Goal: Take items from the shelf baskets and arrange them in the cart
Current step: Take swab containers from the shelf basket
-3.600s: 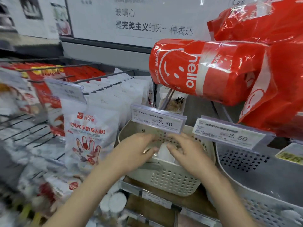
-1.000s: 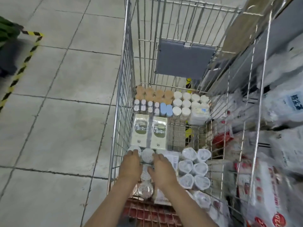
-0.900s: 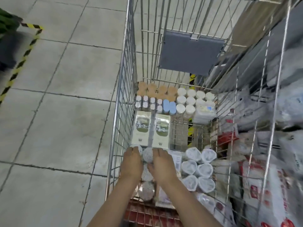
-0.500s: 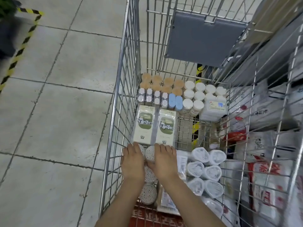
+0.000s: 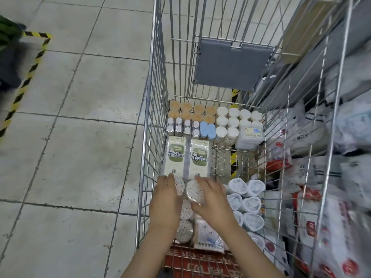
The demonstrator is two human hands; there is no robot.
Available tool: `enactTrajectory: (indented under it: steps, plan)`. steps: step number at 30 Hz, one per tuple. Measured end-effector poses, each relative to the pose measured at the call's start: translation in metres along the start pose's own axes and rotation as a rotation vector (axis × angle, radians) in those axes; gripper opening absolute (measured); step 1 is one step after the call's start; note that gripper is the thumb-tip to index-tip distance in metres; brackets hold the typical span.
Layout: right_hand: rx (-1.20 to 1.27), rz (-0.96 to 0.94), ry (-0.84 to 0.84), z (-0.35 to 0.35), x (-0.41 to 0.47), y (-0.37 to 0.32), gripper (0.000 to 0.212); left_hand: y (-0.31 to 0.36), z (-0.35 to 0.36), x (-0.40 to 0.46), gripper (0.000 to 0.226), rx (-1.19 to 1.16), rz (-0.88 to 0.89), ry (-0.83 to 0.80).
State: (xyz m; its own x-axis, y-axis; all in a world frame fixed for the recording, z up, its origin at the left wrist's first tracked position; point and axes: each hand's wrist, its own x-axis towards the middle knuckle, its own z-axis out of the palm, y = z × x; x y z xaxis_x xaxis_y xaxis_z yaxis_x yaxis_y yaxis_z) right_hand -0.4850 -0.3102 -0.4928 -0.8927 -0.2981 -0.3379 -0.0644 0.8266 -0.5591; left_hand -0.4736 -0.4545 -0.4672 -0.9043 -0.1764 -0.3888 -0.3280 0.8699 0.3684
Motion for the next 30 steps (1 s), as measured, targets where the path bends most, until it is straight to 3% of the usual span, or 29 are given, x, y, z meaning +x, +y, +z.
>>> enactTrajectory:
  steps: [8,14,19,23,26,30]
  plan:
    - [0.379,0.146,0.203,-0.084,-0.087,-0.039,0.073,0.022,-0.089,-0.069,0.06,-0.465,0.105,0.076]
    - [0.619,0.261,0.388,-0.128,-0.154,-0.067,0.054,0.021,-0.156,-0.115,0.052,-0.661,0.072,0.021]
    - [0.976,0.245,0.594,-0.162,-0.212,-0.093,0.049,0.018,-0.202,-0.15,0.04,-0.915,0.162,-0.046]
    - [1.305,0.279,0.705,-0.167,-0.257,-0.104,0.057,0.026,-0.225,-0.169,0.063,-1.179,0.117,-0.167]
    - [1.525,0.261,0.825,-0.165,-0.288,-0.106,0.051,0.046,-0.228,-0.17,0.056,-1.303,0.1,-0.309]
    - [1.69,0.251,1.015,-0.156,-0.336,-0.114,0.051,0.086,-0.221,-0.191,0.054,-1.241,0.231,-0.572]
